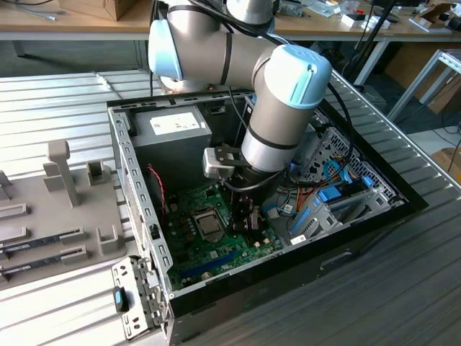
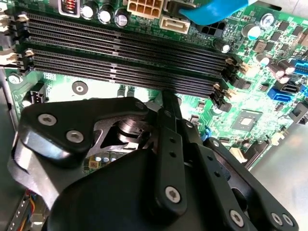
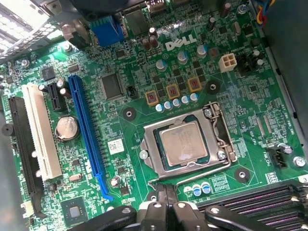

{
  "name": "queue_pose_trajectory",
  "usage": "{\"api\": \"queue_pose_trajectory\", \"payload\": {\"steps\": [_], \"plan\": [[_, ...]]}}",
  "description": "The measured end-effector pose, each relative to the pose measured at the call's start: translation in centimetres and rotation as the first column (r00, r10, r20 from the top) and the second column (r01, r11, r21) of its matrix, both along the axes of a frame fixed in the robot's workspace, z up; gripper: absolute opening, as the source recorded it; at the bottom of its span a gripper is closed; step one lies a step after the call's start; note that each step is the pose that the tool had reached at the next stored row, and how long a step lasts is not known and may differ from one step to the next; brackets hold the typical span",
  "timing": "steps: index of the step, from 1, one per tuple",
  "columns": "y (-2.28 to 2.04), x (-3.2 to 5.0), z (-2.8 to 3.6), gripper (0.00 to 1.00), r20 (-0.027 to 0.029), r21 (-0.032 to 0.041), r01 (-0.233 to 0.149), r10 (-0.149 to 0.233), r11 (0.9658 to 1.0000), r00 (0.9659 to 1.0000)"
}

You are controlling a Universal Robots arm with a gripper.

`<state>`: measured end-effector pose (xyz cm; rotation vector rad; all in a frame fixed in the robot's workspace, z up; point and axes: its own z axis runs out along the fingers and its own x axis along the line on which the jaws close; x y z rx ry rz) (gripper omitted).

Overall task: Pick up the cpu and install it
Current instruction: 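Install the first cpu locking lever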

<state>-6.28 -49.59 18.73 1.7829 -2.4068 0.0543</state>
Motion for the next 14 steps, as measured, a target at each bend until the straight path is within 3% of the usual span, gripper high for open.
{"api": "queue_pose_trajectory", "payload": {"steps": [1,2,14], "plan": [[0.05,0.02,0.75,0.11,-0.0012,-0.0029,0.0,0.0,1.0,1.0],[0.07,0.03,0.99,0.11,0.0004,0.0003,0.0,0.0,1.0,1.0],[0.01,0.01,1.01,0.11,-0.0001,-0.0003,0.0,0.0,1.0,1.0]]}}
